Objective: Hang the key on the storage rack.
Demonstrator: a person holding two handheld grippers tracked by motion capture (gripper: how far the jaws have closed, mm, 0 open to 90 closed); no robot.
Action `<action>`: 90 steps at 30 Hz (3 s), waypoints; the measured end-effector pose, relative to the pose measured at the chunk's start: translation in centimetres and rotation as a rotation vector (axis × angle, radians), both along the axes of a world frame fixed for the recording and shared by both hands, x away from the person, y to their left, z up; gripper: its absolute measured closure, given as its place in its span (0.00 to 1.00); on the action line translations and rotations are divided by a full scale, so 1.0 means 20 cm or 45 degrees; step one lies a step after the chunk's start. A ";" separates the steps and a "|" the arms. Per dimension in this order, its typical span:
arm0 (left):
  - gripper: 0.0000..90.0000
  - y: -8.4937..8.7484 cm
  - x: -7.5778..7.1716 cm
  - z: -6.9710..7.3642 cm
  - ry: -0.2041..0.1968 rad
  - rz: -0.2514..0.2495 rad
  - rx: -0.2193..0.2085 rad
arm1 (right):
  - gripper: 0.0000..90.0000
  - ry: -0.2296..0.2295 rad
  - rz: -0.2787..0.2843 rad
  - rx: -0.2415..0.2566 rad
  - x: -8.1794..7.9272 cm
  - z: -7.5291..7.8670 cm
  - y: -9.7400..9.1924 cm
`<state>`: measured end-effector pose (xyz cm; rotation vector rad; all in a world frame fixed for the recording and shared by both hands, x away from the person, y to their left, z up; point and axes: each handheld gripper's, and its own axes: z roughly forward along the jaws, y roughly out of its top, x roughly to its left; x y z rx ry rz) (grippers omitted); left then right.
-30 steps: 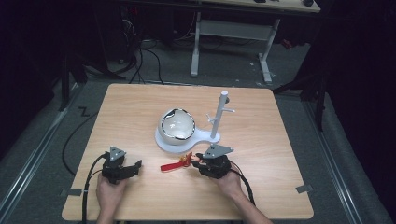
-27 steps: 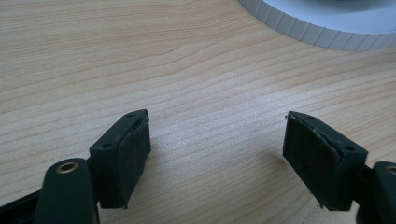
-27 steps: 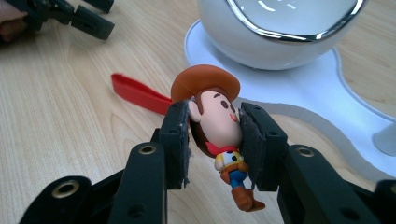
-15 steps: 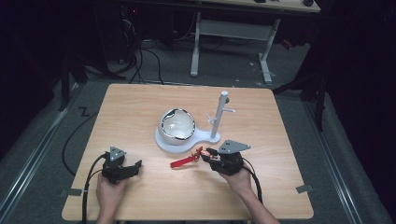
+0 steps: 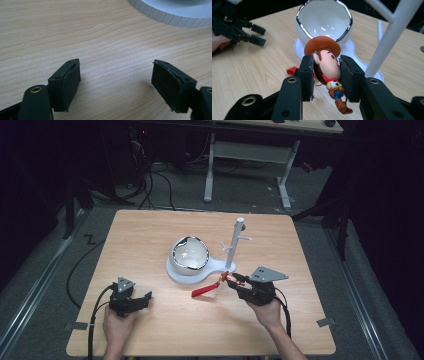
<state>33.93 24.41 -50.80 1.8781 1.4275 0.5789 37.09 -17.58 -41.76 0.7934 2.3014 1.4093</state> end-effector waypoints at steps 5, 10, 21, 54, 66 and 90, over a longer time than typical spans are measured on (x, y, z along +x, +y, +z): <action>0.26 0.00 0.00 0.00 0.000 0.000 0.000 | 0.73 -0.023 -0.026 0.046 -0.01 0.05 -0.05; 0.27 0.00 0.00 0.00 0.000 0.000 0.000 | 0.73 -0.057 -0.064 0.064 -0.02 0.08 -0.11; 0.27 0.00 0.00 0.00 0.000 0.000 0.000 | 0.75 -0.102 -0.131 0.100 -0.02 0.15 -0.21; 0.27 0.00 0.00 0.00 0.000 0.000 0.001 | 0.75 -0.214 -0.187 0.157 0.02 0.37 -0.32; 0.26 0.00 0.00 0.00 0.000 0.000 0.000 | 0.75 -0.239 -0.198 0.184 0.08 0.46 -0.33; 0.27 0.00 0.00 0.00 0.001 0.000 -0.002 | 0.75 -0.270 -0.199 0.206 0.17 0.59 -0.30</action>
